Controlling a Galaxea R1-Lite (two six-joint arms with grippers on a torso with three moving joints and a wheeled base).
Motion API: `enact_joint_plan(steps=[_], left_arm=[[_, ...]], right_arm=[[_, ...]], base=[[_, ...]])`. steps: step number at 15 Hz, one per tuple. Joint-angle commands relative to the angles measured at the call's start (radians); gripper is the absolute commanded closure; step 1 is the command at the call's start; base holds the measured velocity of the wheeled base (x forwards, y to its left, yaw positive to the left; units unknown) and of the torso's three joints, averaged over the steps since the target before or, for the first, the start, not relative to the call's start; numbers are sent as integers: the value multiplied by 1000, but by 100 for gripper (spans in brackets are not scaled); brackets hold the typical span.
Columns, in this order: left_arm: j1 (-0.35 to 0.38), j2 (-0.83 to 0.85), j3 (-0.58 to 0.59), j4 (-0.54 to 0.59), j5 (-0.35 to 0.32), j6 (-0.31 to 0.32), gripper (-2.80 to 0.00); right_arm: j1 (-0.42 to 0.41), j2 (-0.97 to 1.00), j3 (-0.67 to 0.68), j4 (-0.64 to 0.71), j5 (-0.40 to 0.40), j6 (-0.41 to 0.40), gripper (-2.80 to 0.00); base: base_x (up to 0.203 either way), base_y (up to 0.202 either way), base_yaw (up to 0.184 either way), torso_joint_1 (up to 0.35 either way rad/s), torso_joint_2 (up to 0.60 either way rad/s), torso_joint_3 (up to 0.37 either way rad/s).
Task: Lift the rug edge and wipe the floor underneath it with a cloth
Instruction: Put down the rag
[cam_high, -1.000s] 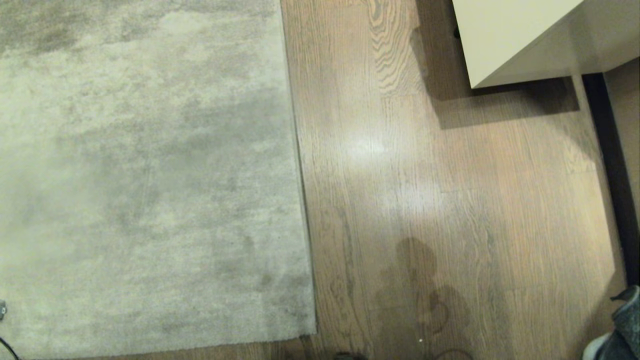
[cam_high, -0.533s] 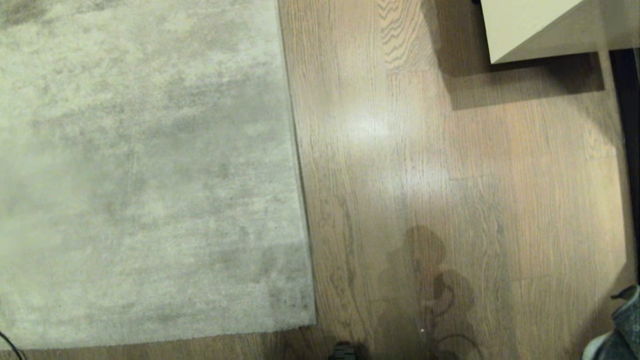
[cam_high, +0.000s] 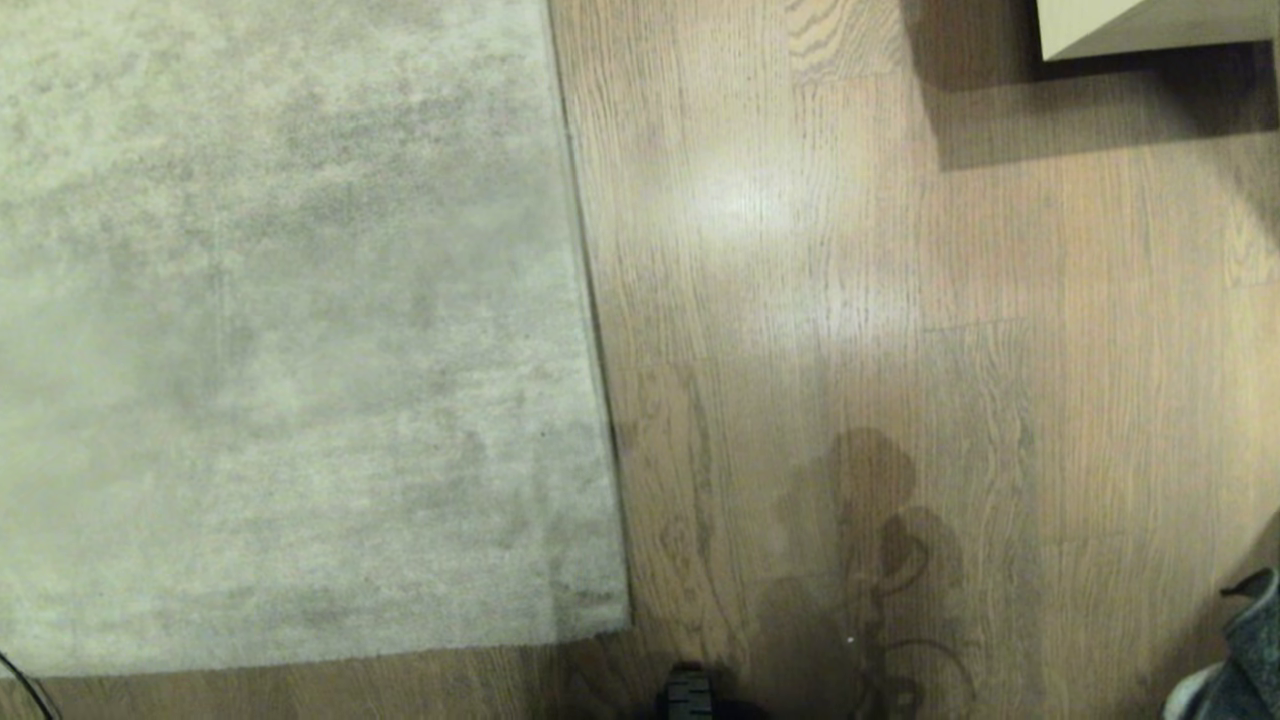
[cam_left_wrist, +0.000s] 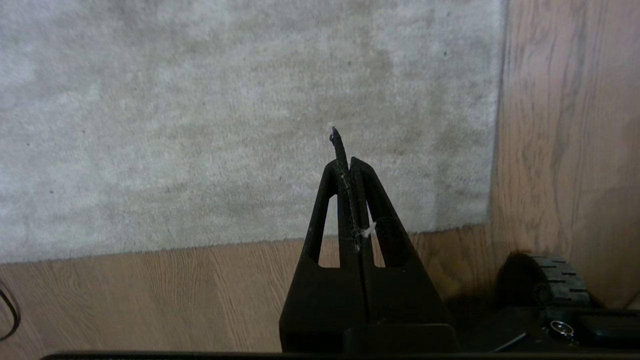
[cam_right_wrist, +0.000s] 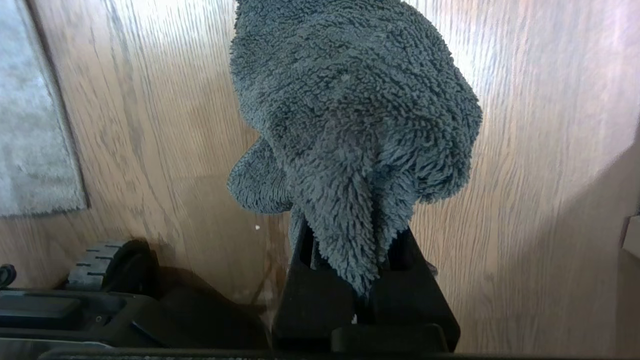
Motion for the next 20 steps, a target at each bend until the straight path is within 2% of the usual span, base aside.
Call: enact_joint_plan(steps=[1,8,20], left_arm=[[0,0,0,0,0,-1,0],[0,0,0,0,0,-1,0],[0,0,0,0,-1,1,0]], right_arm=[[0,1,0,0,1,0,0],[0,1,0,0,0,0,0],[0,1,0,0,1,0,0]], base=[[0,0,0,2,2,-193],[0,0,0,4,2,-175],[0,0,0,0,0,-4]])
